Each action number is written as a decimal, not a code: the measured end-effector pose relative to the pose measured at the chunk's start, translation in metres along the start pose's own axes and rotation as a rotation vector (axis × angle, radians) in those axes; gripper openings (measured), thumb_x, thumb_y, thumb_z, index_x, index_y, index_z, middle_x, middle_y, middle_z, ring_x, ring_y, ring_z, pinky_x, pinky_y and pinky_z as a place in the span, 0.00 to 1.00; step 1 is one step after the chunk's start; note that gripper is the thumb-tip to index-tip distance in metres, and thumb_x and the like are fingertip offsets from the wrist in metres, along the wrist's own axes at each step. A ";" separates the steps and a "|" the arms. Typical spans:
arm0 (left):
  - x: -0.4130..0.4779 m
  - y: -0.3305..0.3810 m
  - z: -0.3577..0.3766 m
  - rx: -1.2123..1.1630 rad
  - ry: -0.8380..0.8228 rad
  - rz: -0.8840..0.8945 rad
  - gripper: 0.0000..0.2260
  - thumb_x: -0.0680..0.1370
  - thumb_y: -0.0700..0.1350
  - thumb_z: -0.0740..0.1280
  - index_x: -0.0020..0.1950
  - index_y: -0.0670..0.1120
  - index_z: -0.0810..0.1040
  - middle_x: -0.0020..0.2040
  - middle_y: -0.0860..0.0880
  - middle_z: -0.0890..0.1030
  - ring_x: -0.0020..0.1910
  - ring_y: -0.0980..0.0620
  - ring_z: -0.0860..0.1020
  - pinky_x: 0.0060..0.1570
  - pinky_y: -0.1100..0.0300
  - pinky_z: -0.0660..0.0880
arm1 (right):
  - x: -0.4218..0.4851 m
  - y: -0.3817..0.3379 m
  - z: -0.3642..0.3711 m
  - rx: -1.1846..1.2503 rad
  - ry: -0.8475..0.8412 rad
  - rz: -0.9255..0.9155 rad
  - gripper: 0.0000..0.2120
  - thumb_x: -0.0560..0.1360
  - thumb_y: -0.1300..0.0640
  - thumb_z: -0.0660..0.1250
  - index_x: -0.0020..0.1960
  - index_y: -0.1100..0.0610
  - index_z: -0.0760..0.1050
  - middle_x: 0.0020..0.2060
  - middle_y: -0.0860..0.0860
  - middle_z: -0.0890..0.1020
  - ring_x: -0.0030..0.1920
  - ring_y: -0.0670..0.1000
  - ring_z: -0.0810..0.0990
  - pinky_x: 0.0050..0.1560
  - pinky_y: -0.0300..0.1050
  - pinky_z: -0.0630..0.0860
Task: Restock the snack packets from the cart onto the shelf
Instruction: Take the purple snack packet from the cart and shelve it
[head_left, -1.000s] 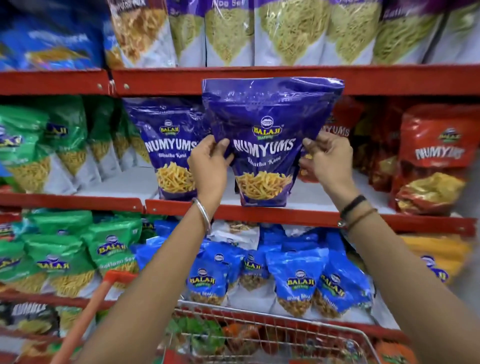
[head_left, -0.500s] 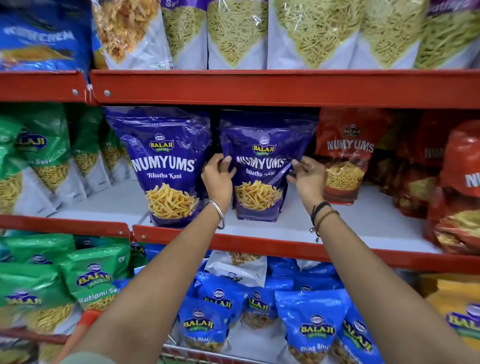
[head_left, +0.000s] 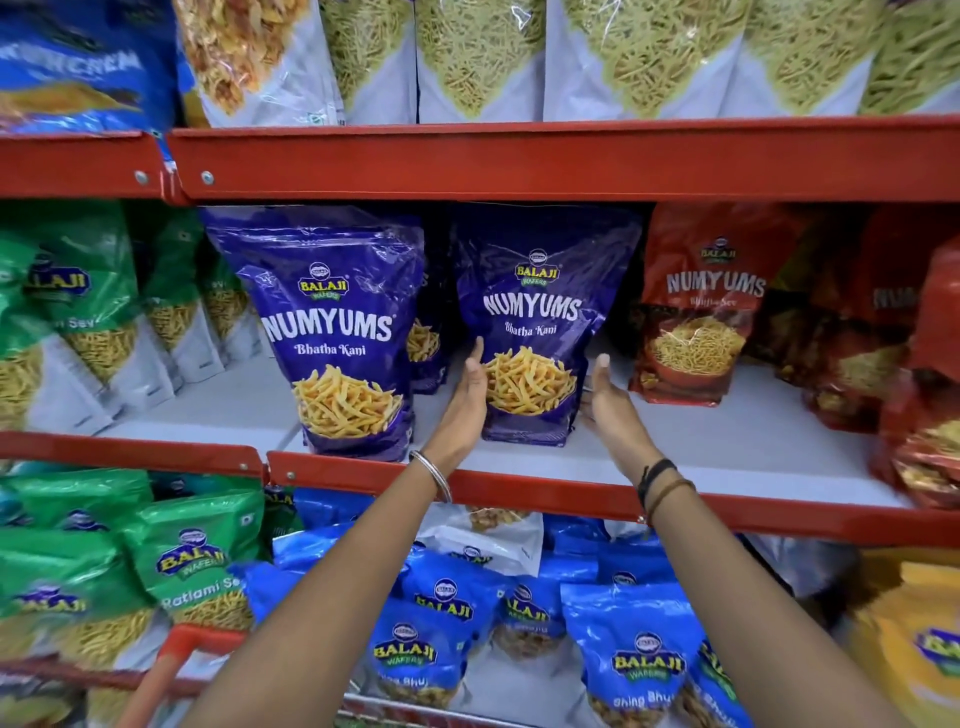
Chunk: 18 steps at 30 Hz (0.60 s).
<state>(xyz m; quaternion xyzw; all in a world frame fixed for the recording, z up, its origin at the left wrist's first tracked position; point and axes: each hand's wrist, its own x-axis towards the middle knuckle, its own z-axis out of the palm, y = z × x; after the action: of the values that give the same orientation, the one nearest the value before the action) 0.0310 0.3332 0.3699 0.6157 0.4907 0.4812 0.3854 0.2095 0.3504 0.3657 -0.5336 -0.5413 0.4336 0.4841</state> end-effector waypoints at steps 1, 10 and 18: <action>-0.005 0.002 -0.002 -0.011 -0.028 -0.007 0.33 0.60 0.77 0.39 0.65 0.75 0.48 0.78 0.50 0.52 0.75 0.50 0.54 0.74 0.41 0.52 | -0.007 -0.001 -0.001 -0.030 0.021 -0.003 0.42 0.55 0.17 0.45 0.49 0.46 0.75 0.57 0.60 0.81 0.56 0.60 0.78 0.65 0.63 0.70; -0.058 0.013 -0.016 -0.150 -0.058 -0.063 0.39 0.59 0.74 0.41 0.70 0.66 0.55 0.78 0.48 0.53 0.75 0.42 0.56 0.72 0.42 0.58 | -0.058 -0.006 -0.010 -0.003 0.070 0.024 0.42 0.70 0.28 0.46 0.48 0.64 0.78 0.48 0.63 0.83 0.48 0.60 0.82 0.57 0.56 0.77; -0.084 0.016 -0.017 -0.027 0.027 0.036 0.30 0.69 0.72 0.47 0.69 0.63 0.60 0.75 0.51 0.62 0.72 0.52 0.62 0.73 0.50 0.59 | -0.092 -0.008 -0.011 -0.053 0.047 -0.023 0.37 0.70 0.29 0.51 0.45 0.63 0.77 0.50 0.61 0.83 0.53 0.60 0.80 0.61 0.61 0.74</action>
<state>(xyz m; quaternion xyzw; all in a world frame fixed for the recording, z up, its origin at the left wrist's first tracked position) 0.0131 0.2475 0.3709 0.6127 0.4781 0.5029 0.3784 0.2157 0.2577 0.3697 -0.5500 -0.5471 0.4007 0.4874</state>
